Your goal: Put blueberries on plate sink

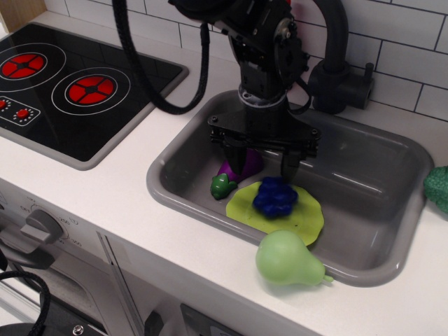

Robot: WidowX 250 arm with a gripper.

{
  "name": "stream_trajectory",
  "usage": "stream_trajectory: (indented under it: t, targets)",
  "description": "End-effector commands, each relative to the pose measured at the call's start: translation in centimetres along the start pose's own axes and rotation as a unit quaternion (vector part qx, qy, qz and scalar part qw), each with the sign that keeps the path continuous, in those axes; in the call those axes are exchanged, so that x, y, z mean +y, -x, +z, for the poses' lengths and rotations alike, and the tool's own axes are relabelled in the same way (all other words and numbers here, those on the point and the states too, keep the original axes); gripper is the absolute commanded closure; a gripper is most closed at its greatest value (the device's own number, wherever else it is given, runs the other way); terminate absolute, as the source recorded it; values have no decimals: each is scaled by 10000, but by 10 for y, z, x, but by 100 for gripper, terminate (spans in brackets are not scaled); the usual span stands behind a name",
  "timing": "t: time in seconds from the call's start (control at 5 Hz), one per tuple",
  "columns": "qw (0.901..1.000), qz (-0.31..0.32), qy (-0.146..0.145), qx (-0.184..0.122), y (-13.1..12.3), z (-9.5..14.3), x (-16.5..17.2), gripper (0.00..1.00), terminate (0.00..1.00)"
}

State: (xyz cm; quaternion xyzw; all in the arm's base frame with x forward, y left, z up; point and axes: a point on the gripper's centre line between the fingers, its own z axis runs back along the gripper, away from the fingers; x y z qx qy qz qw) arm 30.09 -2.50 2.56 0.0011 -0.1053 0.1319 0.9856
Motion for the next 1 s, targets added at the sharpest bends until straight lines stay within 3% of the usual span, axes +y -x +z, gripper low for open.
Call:
stream_trajectory:
  t: [0.0,0.4,0.6,0.8]
  targets:
    - [9994,22,168,300,-4,21,-5,0,0]
    - [9989,303,349,57,-14,63,-19,0,0]
    - [9989,303,349,57,-14,63,-19,0,0]
    - [9989,303,349,57,-14,63,-19,0,100]
